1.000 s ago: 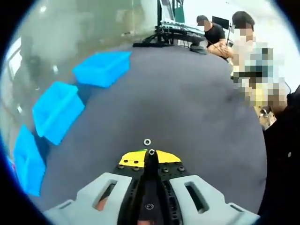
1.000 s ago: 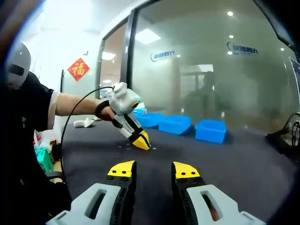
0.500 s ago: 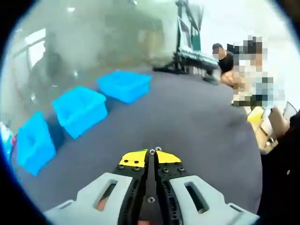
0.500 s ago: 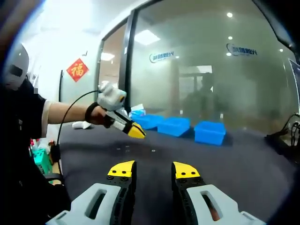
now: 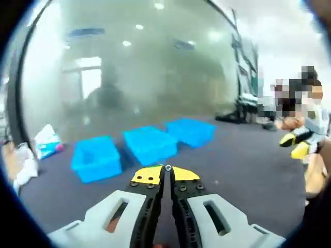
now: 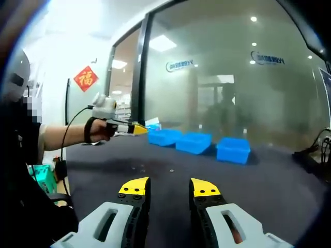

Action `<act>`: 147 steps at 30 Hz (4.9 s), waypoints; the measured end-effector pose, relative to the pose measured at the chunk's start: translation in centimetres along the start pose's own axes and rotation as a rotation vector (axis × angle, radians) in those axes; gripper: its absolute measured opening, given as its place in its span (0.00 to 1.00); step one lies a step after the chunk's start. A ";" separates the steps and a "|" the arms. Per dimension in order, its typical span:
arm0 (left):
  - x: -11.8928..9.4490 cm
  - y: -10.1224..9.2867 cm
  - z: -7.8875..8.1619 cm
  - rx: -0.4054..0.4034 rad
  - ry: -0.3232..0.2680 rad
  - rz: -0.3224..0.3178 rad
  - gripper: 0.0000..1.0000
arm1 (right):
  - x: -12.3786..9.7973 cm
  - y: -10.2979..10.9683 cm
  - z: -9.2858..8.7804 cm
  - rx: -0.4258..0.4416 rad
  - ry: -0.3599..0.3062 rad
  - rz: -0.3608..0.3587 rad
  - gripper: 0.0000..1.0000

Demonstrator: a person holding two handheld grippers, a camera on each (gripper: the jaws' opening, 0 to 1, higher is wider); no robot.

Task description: Sort the screws, nuts, and washers into the corresponding bins

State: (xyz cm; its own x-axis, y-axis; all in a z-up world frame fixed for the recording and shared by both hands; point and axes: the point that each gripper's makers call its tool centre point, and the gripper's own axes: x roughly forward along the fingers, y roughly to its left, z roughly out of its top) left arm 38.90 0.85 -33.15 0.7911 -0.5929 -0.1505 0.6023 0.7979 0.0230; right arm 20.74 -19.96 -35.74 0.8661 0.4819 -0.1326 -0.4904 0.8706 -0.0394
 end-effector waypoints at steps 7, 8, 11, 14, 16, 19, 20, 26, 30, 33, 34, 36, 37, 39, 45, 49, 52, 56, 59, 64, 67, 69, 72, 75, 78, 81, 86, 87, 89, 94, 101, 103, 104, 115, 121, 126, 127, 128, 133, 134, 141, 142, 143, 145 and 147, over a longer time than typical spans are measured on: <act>0.8 7.9 0.9 -0.028 -0.022 0.171 0.04 | 0.2 0.5 0.0 -0.001 0.000 0.013 0.26; 1.0 8.9 1.1 -0.037 -0.019 0.190 0.04 | 0.2 0.5 -0.1 0.001 -0.001 0.013 0.26; 1.8 10.7 2.1 -0.054 -0.028 0.217 0.04 | 0.3 0.5 -0.3 0.005 0.005 0.014 0.26; 3.5 12.2 3.5 -0.042 -0.028 0.234 0.04 | 0.4 0.5 -0.5 0.006 0.010 0.016 0.26; 4.7 13.0 4.2 -0.038 -0.022 0.238 0.04 | 0.5 0.6 -0.6 0.009 0.012 0.018 0.26; 6.6 13.6 4.6 -0.026 -0.001 0.231 0.04 | 0.5 0.6 -0.7 0.005 0.018 0.020 0.26; 7.3 13.9 4.6 -0.020 0.015 0.235 0.04 | 0.5 0.6 -0.7 0.006 0.019 0.020 0.26; 9.8 15.5 3.7 -0.049 0.064 0.266 0.04 | 0.3 0.4 -0.7 0.007 0.019 0.016 0.26; 10.7 15.2 3.2 -0.047 0.088 0.266 0.04 | 0.1 0.2 -0.8 0.011 0.020 0.012 0.26; 10.9 15.2 3.2 -0.054 0.086 0.268 0.04 | 0.1 0.1 -0.8 0.011 0.020 0.010 0.26; 11.0 15.3 3.2 -0.057 0.082 0.272 0.05 | 0.1 0.1 -0.8 0.013 0.019 0.010 0.26; 11.2 15.3 3.2 -0.042 0.083 0.273 0.05 | 0.1 0.2 -0.8 0.012 0.019 0.012 0.26; 11.3 15.3 3.1 -0.038 0.087 0.273 0.07 | 0.1 0.2 -0.8 0.012 0.020 0.013 0.26; 11.4 15.2 3.2 -0.041 0.082 0.266 0.19 | 0.1 0.1 -0.9 0.012 0.021 0.013 0.26; 11.1 14.4 3.1 -0.048 0.085 0.243 0.33 | 0.0 0.1 -0.8 0.015 0.020 0.011 0.26; 10.2 13.3 3.3 -0.053 0.074 0.212 0.39 | 0.2 0.3 -1.0 0.015 0.024 0.016 0.26; 9.2 12.4 3.4 -0.060 0.060 0.189 0.40 | 0.3 0.4 -1.0 0.015 0.024 0.018 0.26; 7.6 11.6 3.2 -0.060 0.042 0.164 0.40 | 0.4 0.6 -1.0 0.015 0.023 0.022 0.26; 6.2 11.2 2.8 -0.066 0.032 0.151 0.40 | 0.5 0.8 -1.0 0.012 0.027 0.025 0.26; 3.3 10.0 2.0 -0.080 0.010 0.127 0.40 | 0.7 1.2 -1.1 0.012 0.027 0.033 0.26; 1.5 8.9 1.6 -0.090 -0.007 0.114 0.40 | 0.9 1.4 -1.1 0.014 0.028 0.035 0.26; 0.1 7.8 1.6 -0.082 -0.023 0.104 0.40 | 0.9 1.5 -1.2 0.013 0.030 0.036 0.26; -2.3 5.9 1.6 -0.083 -0.060 0.078 0.40 | 1.0 1.5 -1.2 0.012 0.029 0.035 0.26; -4.9 3.7 1.2 -0.097 -0.087 0.046 0.40 | 1.1 1.5 -1.0 0.014 0.024 0.032 0.26; -7.4 1.7 0.3 -0.091 -0.097 0.017 0.40 | 1.1 1.4 -1.0 0.015 0.023 0.031 0.26; -9.4 0.3 -1.0 -0.094 -0.098 -0.006 0.40 | 1.1 1.4 -1.0 0.014 0.022 0.028 0.26; -12.2 -0.9 -3.0 -0.082 -0.097 -0.023 0.41 | 0.9 1.3 -0.7 0.012 0.012 0.025 0.26; -12.6 -1.0 -3.4 -0.085 -0.095 -0.025 0.41 | 0.9 1.3 -0.7 0.012 0.010 0.023 0.26; -13.4 -1.3 -3.9 -0.087 -0.093 -0.028 0.41 | 0.8 1.2 -0.6 0.011 0.008 0.020 0.26; -15.2 -1.9 -5.1 -0.077 -0.080 -0.031 0.41 | 0.7 1.0 -0.5 0.009 0.005 0.015 0.26; -16.9 -1.4 -5.7 -0.095 -0.078 -0.003 0.41 | 0.9 1.3 -0.5 0.011 0.005 0.021 0.26; -17.0 -1.4 -5.9 -0.085 -0.072 -0.001 0.41 | 0.9 1.4 -0.5 0.011 0.006 0.023 0.26; -17.0 -1.4 -5.9 -0.084 -0.071 0.000 0.41 | 1.0 1.4 -0.5 0.012 0.006 0.024 0.26; -16.7 -1.7 -6.2 -0.086 -0.058 -0.015 0.42 | 1.4 1.4 -0.9 0.010 0.023 0.031 0.26; -16.5 -2.2 -6.2 -0.072 -0.048 -0.044 0.42 | 1.5 1.4 -1.0 0.004 0.030 0.046 0.26; -16.2 -2.7 -6.3 -0.060 -0.030 -0.073 0.42 | 1.6 1.1 -1.1 -0.013 0.056 0.060 0.26; -16.2 -2.8 -6.4 -0.060 -0.025 -0.082 0.42 | 1.7 1.1 -1.1 -0.020 0.060 0.063 0.26; -16.1 -3.0 -6.5 -0.062 -0.019 -0.096 0.42 | 1.7 1.1 -1.1 -0.026 0.067 0.069 0.26; -16.0 -3.4 -6.9 -0.053 0.012 -0.130 0.42 | 2.0 1.2 -1.1 -0.059 0.098 0.097 0.27; -16.1 -3.5 -6.9 -0.050 0.015 -0.135 0.42 | 2.0 1.2 -1.1 -0.059 0.104 0.109 0.27; -16.2 -3.5 -6.9 -0.042 0.032 -0.157 0.42 | 2.1 1.3 -1.7 -0.090 0.158 0.156 0.27; -16.2 -3.5 -6.9 -0.038 0.035 -0.158 0.42 | 2.1 1.2 -1.8 -0.098 0.166 0.162 0.27; -16.3 -3.5 -6.9 -0.036 0.037 -0.158 0.42 | 2.1 1.2 -1.8 -0.104 0.174 0.165 0.27; -16.3 -3.5 -6.8 -0.036 0.038 -0.156 0.42 | 2.2 1.1 -1.9 -0.124 0.192 0.175 0.27; -16.3 -3.4 -6.9 -0.040 0.042 -0.155 0.42 | 2.2 0.9 -1.7 -0.136 0.202 0.181 0.27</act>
State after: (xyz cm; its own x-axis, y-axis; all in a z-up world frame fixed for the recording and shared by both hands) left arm 23.18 8.52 -37.58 0.6835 -0.7047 -0.1903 0.7113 0.7015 -0.0431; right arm 22.06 -18.25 -37.77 0.7338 0.5864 -0.3431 -0.6550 0.7447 -0.1280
